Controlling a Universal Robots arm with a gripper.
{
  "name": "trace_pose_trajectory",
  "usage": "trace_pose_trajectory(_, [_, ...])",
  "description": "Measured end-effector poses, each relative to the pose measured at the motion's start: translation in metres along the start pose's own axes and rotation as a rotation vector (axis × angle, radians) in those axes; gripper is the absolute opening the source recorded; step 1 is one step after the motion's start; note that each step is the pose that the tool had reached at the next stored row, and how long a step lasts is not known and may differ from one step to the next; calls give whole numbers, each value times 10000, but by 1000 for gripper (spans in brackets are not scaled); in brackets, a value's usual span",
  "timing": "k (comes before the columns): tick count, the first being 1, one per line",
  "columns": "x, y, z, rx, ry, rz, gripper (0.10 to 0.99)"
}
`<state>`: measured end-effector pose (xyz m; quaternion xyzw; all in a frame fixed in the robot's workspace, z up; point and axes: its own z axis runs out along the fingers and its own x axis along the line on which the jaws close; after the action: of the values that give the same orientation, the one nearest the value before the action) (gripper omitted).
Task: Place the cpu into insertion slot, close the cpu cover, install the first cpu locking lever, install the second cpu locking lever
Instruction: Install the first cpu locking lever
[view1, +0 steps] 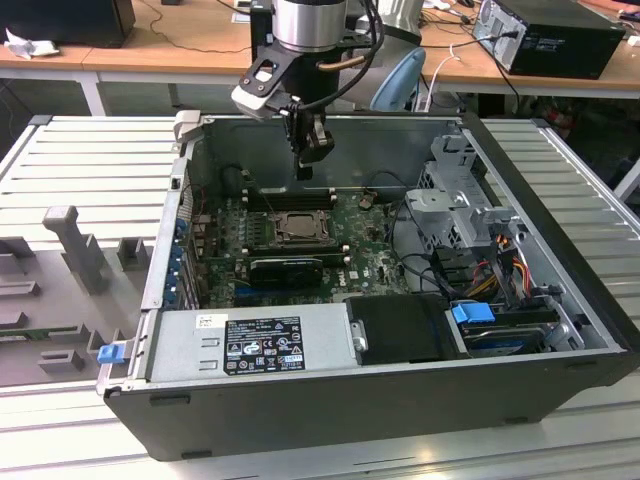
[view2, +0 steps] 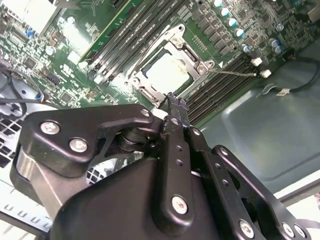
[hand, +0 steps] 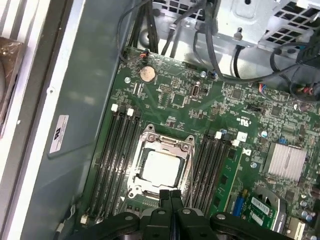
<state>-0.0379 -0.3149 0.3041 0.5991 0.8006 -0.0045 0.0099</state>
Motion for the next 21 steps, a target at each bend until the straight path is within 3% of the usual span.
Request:
trace_pose_trajectory(7, [0,0,0,-20,5,-908,106])
trace_pose_trajectory(21, [0,1,1,-38,8,-1732,106])
